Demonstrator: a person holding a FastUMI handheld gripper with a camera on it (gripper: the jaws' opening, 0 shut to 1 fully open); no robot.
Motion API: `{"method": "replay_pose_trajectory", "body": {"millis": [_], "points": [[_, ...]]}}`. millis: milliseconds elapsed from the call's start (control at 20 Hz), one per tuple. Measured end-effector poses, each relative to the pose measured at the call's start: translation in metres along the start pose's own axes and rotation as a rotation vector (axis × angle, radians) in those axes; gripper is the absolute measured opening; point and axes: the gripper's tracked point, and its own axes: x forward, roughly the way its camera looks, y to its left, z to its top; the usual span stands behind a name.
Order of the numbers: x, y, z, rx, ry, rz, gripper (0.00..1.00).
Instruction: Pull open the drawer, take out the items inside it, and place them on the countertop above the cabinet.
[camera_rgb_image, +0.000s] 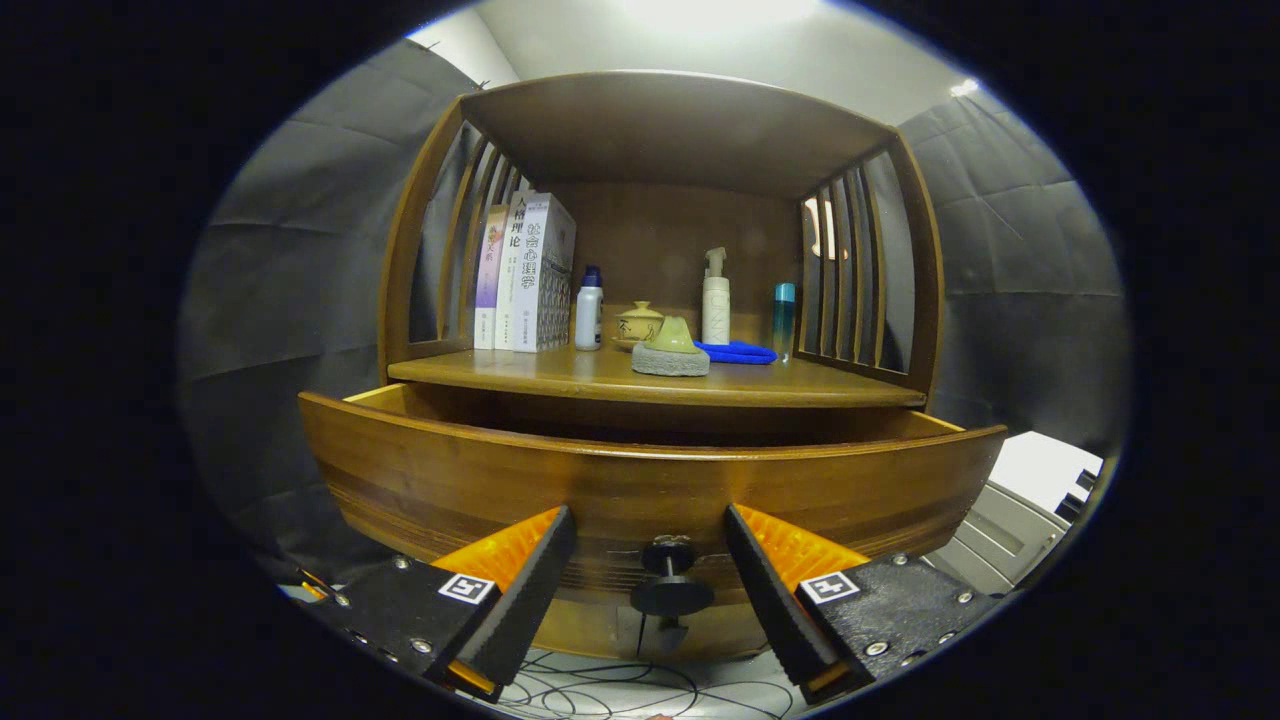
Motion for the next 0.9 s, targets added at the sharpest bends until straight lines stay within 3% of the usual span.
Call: {"method": "replay_pose_trajectory", "body": {"millis": [700, 900], "points": [[0.082, 0.001, 0.006, -0.002, 0.010, -0.001, 0.95], [0.088, 0.001, 0.006, 0.007, 0.001, 0.004, 0.96]]}}
